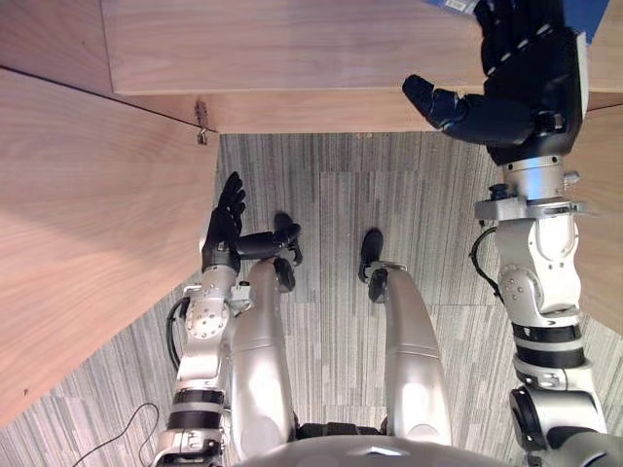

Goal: Walk over to the cabinet, pick up the folder, carry it to the office cabinet, place the folder inside the office cabinet, then close the office cabinet door

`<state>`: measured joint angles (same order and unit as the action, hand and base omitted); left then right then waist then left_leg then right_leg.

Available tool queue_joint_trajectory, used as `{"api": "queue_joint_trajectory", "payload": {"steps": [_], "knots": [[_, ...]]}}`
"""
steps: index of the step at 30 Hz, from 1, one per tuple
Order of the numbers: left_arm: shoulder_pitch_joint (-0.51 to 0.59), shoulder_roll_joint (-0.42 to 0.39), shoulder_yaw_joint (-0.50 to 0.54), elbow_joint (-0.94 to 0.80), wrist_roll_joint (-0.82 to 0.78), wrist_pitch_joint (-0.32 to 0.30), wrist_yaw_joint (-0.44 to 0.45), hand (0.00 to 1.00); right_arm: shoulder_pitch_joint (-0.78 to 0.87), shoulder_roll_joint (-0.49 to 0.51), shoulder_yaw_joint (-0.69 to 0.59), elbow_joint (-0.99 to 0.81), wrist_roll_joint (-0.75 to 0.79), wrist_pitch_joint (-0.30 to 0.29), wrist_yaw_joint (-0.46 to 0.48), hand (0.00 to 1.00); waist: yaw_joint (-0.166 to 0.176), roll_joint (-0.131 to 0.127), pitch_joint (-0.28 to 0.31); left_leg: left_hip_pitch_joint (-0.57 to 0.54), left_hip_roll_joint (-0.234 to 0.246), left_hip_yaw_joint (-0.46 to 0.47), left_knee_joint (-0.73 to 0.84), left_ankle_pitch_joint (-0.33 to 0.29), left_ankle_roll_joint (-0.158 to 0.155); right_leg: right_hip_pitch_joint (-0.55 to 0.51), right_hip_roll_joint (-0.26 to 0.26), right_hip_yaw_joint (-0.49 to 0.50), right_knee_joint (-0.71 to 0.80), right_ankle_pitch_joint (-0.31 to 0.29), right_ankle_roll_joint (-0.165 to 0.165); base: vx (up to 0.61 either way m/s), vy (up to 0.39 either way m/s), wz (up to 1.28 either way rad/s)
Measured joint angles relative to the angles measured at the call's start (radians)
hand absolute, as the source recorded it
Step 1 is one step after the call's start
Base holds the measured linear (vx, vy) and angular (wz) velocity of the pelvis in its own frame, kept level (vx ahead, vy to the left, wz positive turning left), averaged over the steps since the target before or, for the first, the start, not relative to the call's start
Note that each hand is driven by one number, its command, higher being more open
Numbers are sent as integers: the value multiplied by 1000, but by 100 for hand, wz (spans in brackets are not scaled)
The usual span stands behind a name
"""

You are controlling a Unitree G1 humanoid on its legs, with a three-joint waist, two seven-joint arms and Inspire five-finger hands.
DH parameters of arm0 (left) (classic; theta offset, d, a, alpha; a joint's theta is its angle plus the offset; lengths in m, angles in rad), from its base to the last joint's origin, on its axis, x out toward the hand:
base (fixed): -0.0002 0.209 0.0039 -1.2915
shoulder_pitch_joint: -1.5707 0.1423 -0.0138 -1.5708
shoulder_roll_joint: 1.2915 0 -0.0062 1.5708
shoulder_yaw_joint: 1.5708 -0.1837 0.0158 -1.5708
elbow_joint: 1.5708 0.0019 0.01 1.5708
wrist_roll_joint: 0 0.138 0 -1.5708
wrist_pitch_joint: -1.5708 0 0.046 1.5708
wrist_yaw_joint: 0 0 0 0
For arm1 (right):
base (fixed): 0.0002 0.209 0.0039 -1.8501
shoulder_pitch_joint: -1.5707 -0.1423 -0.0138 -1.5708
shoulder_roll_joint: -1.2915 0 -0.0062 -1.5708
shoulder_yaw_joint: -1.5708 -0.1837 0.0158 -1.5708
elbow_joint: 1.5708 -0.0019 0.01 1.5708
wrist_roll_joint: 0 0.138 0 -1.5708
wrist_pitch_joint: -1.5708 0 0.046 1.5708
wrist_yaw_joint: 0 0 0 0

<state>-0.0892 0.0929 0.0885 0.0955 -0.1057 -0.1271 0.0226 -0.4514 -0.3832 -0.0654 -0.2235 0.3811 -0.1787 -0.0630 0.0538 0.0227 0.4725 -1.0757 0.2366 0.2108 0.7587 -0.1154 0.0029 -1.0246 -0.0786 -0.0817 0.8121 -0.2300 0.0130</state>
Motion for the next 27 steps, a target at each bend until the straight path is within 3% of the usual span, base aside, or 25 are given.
{"api": "queue_joint_trajectory", "payload": {"steps": [1,2,12,19,27], "knots": [[-7,-4,1,3,1,0,3,100,-4,2,2,0,-28,0,-14,100,1,0,0,0,0,0,0,0,0,0,0,0,0,0,0,34,28,-1],[-20,-12,4,13,1,0,8,100,-14,2,5,1,-78,0,-38,0,2,0,0,0,0,0,1,0,0,-1,0,0,1,0,0,0,0,0],[-46,-19,6,52,37,0,40,100,-87,-14,29,79,-455,14,-145,0,3,1,0,-24,4,-6,4,0,0,-24,5,0,8,0,-1,2,3,0],[-66,-4,4,71,39,0,51,100,-139,-88,135,173,-581,50,-158,0,4,1,0,-52,4,-17,5,3,-3,-43,5,-10,8,0,-1,21,23,2],[-96,27,4,107,39,0,67,100,-218,-136,173,218,-616,54,-152,0,12,0,1,-66,0,-28,-3,11,-3,-48,3,-25,2,1,-1,8,22,3]]}}
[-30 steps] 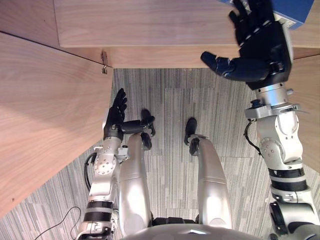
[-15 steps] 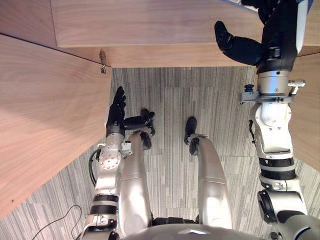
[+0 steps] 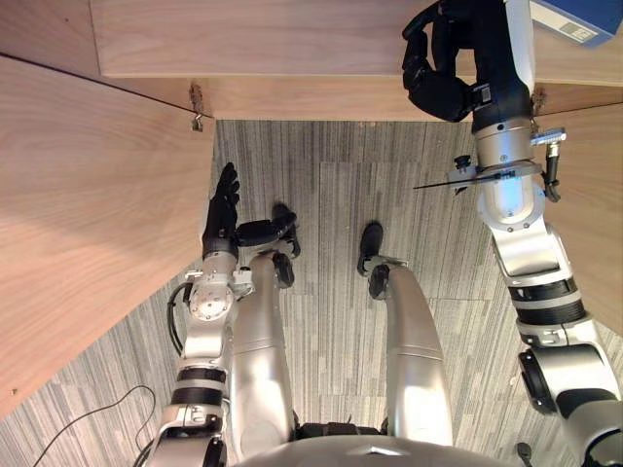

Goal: Walk over to the cabinet, pick up the folder, carry it to the office cabinet, place the folder inside the office cabinet, then close the office cabinet door

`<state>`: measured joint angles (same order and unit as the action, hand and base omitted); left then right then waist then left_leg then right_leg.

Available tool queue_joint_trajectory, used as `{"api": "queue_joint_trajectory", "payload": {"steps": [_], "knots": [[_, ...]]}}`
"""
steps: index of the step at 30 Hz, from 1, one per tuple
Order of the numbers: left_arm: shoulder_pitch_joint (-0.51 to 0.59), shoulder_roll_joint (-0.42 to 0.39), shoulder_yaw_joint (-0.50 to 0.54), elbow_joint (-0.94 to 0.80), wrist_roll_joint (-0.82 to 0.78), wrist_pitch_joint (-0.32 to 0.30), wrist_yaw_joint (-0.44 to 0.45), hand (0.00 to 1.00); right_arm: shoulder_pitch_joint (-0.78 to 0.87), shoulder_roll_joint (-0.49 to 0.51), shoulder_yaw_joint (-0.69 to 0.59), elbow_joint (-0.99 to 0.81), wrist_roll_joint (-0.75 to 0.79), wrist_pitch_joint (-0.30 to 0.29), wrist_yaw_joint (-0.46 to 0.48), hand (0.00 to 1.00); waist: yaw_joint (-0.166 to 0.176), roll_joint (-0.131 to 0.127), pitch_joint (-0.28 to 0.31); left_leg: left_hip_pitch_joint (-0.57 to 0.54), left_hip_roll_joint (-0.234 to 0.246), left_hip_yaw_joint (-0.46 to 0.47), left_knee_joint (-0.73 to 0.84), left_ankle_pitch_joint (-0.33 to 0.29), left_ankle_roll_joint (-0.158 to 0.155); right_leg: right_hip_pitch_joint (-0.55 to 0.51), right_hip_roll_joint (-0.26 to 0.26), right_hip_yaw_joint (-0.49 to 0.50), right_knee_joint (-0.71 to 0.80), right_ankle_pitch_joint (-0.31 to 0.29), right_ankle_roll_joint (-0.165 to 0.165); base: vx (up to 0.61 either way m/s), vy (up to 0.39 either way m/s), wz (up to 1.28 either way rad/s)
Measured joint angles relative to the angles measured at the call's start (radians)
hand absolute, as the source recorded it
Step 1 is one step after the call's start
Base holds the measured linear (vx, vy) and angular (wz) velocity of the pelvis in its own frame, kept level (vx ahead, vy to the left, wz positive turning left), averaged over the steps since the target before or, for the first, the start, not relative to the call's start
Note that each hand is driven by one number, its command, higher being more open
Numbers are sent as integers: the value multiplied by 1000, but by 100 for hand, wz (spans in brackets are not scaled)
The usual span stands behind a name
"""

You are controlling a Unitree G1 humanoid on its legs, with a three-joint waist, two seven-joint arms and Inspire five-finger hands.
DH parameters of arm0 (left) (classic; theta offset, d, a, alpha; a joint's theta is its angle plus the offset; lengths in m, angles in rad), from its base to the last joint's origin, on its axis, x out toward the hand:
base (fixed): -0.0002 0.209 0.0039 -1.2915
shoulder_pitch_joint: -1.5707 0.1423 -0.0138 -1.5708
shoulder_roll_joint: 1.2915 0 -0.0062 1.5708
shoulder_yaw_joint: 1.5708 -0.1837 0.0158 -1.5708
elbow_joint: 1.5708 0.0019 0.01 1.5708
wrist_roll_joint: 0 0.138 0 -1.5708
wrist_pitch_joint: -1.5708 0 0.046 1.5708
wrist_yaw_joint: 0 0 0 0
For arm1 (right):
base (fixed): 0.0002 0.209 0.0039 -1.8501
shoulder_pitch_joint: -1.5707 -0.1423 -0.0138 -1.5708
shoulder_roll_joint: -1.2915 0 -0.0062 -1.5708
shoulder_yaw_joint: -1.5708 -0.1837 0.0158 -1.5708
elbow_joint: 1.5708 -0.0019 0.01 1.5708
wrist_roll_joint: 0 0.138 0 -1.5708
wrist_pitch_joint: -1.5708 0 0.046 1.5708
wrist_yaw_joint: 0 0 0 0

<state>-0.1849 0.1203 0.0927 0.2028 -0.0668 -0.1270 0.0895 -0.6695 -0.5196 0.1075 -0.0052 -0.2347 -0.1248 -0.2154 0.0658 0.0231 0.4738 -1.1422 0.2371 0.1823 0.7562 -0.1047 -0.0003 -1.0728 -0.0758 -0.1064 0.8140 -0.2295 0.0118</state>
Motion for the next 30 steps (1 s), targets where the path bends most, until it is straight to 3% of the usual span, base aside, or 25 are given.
{"api": "queue_joint_trajectory", "payload": {"steps": [17,23,30], "knots": [[-39,24,1,34,-6,0,12,100,-139,-78,-17,189,46,38,5,0,-2,-9,17,-16,-10,-12,-26,15,-6,-10,-6,-18,-20,0,0,6,5,2],[-70,33,3,67,-39,0,16,100,-187,-110,-62,240,91,43,-14,0,-3,-14,21,-34,-10,-12,-21,16,-4,-27,-7,-19,-18,1,0,0,0,0],[-99,33,13,81,-62,6,25,100,-198,-110,-204,311,123,82,-54,0,-9,-15,22,-44,-11,-17,-23,16,-4,-28,-7,-25,-30,4,2,0,0,0]]}}
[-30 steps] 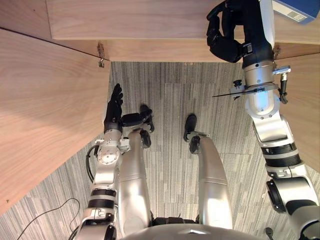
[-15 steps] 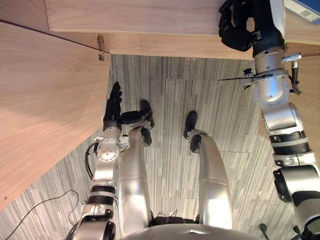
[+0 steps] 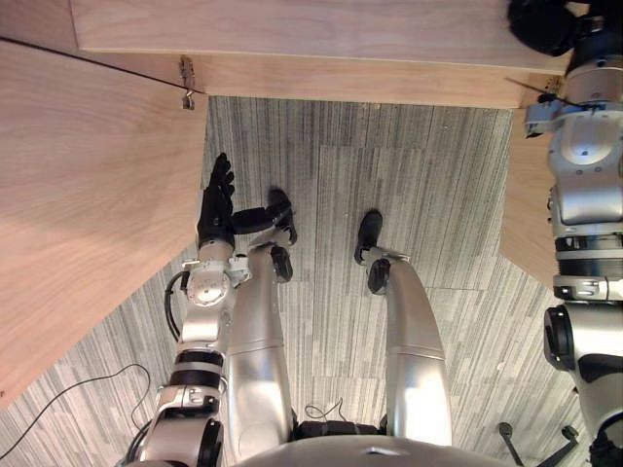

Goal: Walk over to the cabinet, pick up the folder, carry it to the office cabinet, place the folder inside the office cabinet, then close the office cabinet door

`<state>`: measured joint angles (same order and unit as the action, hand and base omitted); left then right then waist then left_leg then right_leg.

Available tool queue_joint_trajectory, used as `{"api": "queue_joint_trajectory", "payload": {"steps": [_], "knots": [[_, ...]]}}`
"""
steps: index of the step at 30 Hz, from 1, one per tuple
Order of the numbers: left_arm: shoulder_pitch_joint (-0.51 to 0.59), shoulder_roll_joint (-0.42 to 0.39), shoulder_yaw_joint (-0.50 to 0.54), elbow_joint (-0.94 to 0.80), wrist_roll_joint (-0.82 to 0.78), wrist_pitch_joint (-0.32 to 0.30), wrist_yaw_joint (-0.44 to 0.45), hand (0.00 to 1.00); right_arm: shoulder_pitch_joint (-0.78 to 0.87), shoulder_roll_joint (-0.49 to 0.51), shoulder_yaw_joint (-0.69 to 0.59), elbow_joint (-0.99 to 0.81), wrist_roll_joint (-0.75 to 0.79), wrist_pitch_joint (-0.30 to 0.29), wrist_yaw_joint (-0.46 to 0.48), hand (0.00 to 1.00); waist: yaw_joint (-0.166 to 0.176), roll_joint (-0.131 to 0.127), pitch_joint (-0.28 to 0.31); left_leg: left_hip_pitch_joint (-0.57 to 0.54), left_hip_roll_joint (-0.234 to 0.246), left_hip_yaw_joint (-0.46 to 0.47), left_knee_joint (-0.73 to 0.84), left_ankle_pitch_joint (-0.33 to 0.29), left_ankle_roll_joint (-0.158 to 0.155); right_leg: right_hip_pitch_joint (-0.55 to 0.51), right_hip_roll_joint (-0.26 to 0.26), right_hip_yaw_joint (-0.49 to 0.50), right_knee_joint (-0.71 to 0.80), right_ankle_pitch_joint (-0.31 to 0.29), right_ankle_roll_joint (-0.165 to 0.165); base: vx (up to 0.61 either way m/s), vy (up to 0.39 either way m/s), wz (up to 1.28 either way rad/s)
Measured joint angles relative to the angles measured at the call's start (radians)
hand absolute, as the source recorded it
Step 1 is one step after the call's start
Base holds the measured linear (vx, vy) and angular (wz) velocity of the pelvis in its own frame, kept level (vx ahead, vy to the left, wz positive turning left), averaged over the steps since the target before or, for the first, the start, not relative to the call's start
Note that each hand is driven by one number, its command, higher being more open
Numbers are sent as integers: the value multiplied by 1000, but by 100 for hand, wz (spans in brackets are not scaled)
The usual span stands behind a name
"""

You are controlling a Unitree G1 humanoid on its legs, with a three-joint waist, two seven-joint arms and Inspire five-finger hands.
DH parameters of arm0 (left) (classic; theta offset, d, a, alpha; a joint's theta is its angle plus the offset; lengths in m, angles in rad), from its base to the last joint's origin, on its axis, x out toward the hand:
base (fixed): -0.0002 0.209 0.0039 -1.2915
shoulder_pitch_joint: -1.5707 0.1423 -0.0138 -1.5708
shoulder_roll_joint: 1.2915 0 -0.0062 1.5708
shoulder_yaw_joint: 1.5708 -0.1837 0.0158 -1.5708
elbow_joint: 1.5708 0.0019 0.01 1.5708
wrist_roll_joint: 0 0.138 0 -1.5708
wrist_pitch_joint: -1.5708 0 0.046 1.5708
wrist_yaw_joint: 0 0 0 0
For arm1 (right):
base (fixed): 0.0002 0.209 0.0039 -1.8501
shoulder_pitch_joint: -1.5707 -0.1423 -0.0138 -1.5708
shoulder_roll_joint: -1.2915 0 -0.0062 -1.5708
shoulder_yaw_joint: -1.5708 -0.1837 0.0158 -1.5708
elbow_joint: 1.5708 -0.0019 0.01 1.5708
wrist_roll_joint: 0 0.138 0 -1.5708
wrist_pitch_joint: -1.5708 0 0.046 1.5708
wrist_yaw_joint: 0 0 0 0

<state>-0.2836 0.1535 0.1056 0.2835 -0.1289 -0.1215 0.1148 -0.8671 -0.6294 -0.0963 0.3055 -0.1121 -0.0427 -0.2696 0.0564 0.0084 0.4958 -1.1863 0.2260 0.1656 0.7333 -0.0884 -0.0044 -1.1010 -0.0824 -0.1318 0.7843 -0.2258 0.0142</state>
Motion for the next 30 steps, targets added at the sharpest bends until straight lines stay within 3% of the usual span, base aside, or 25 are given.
{"api": "queue_joint_trajectory", "payload": {"steps": [9,19,25,30], "knots": [[-65,-5,8,26,-21,6,18,100,-72,3,-50,84,46,62,-47,0,-17,0,0,-1,1,0,-1,0,0,-1,1,0,-1,1,0,0,0,0],[-45,-38,7,25,-37,17,26,100,-58,55,-50,66,129,68,-54,0,-18,0,0,22,2,3,6,1,2,17,1,4,13,2,-1,0,0,0],[-23,-50,-6,24,-29,24,7,100,172,171,-73,-144,207,58,-52,0,-21,-1,-1,112,5,8,0,-5,2,107,2,4,-3,1,-1,-1,2,-1],[53,-64,-22,24,25,45,-13,100,436,327,-82,-310,244,22,-35,0,-37,-10,-14,251,12,23,1,-46,6,257,7,10,-37,-8,11,41,30,-7]]}}
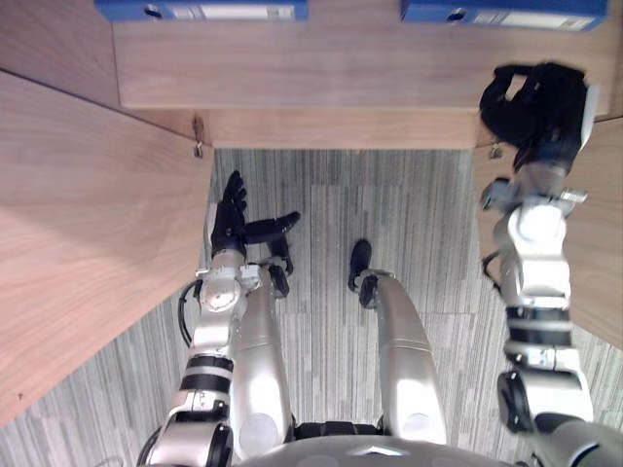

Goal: Walk over to the cabinet, pick up the folder, carry it to the office cabinet, place the folder inside the office cabinet, then close the office cabinet door

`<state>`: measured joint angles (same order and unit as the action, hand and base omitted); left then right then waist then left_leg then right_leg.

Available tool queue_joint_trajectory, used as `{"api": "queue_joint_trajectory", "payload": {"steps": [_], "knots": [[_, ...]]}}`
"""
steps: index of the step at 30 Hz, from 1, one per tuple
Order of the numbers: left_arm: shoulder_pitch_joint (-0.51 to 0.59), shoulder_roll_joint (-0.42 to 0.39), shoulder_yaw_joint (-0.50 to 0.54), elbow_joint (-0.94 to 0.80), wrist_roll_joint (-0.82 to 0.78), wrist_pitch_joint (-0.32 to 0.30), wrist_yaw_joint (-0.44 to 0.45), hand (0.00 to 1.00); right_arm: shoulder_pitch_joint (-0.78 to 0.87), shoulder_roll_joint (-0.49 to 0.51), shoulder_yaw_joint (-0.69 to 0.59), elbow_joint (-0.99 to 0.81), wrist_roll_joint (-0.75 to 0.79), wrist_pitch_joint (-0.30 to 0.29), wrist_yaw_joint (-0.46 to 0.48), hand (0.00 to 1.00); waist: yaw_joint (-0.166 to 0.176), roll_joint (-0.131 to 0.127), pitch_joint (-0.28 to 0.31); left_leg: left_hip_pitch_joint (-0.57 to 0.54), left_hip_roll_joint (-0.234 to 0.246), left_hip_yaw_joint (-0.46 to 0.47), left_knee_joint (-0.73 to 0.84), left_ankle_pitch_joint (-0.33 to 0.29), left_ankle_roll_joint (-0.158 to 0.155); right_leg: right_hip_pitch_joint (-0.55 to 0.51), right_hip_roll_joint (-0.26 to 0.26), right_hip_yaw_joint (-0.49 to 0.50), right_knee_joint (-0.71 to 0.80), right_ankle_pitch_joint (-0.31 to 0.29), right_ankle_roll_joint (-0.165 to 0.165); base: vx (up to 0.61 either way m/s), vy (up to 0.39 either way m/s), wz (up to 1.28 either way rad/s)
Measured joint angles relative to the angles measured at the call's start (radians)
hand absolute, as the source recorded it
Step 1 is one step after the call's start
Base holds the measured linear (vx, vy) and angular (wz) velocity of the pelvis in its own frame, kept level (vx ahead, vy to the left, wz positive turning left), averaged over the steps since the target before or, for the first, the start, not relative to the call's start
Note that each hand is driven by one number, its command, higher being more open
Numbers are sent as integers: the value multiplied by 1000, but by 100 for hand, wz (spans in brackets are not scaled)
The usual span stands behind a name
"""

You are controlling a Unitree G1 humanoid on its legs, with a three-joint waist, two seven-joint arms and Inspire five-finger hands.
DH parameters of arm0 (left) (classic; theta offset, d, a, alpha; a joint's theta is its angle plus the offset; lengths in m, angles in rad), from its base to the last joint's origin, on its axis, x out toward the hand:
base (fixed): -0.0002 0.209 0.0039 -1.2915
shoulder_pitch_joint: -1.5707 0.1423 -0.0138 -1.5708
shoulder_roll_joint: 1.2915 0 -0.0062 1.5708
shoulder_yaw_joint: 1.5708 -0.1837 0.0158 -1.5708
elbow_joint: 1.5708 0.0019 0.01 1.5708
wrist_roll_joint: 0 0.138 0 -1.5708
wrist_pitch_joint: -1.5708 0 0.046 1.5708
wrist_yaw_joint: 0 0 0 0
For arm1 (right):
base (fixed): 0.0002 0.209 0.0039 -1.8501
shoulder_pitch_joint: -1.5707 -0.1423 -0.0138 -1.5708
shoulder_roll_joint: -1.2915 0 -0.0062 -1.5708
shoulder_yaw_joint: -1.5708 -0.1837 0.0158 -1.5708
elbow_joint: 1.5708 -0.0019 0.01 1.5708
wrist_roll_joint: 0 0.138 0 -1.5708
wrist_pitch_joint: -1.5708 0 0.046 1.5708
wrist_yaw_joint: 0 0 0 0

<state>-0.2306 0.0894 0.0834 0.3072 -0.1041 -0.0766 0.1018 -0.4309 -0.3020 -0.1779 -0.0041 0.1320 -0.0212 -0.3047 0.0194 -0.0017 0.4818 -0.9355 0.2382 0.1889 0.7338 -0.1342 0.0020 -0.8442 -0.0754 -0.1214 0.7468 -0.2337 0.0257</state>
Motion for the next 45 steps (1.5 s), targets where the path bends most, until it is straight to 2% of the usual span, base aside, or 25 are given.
{"api": "queue_joint_trajectory", "payload": {"steps": [4,11,13,15,18,22,24,25,32,40,45], "knots": [[73,-23,-21,3,31,18,-14,100,183,116,40,-92,5,-22,36,0,-6,-18,-56,114,-4,22,-17,-29,0,114,-1,13,-41,-9,8,80,15,-6],[186,-37,-73,111,79,20,-15,100,471,233,266,-78,-113,-62,154,0,-24,-30,-194,353,-33,55,-151,-35,-11,355,-7,18,-200,2,23,127,7,0],[196,-32,-87,188,98,20,-14,100,499,259,290,23,-185,-78,182,0,-27,-36,-225,426,-50,70,-221,-19,-18,419,-11,24,-266,18,28,168,16,-4],[196,-21,-110,280,119,20,-17,100,488,265,287,216,-266,-78,192,0,-34,-35,-261,498,-78,79,-323,20,-24,490,-15,22,-372,58,34,201,17,4],[196,-14,-108,354,147,21,-14,100,461,263,264,448,-331,-63,191,0,-42,-33,-266,568,-101,86,-430,65,-26,565,-15,20,-479,106,42,154,11,2],[219,4,-107,394,156,21,0,100,464,269,220,640,-349,-43,185,0,-46,-28,-272,686,-121,106,-548,107,-35,663,-13,25,-575,151,46,91,20,-11],[226,4,-105,415,156,20,5,100,469,268,173,726,-361,-33,173,0,-48,-19,-296,735,-133,115,-625,139,-40,696,-9,29,-624,182,45,51,24,-13],[222,4,-103,431,156,20,9,100,465,266,149,764,-364,-29,167,100,-48,-14,-301,760,-138,124,-661,156,-40,710,-7,39,-645,196,45,21,25,-19],[236,0,-98,561,156,21,10,100,491,262,62,892,-330,-17,141,100,-77,-17,-348,875,-173,132,-824,236,-33,763,-8,51,-698,215,40,-65,13,-9],[291,-13,-75,642,157,31,21,100,489,270,-6,960,-287,10,134,100,-77,-17,-357,903,-189,153,-829,232,-32,793,-18,77,-734,233,57,-96,23,-8],[296,-17,-60,668,157,41,24,100,484,279,-43,985,-285,15,130,100,-74,-18,-367,919,-206,152,-829,219,-18,817,-33,79,-746,235,61,-3,29,1]]}}
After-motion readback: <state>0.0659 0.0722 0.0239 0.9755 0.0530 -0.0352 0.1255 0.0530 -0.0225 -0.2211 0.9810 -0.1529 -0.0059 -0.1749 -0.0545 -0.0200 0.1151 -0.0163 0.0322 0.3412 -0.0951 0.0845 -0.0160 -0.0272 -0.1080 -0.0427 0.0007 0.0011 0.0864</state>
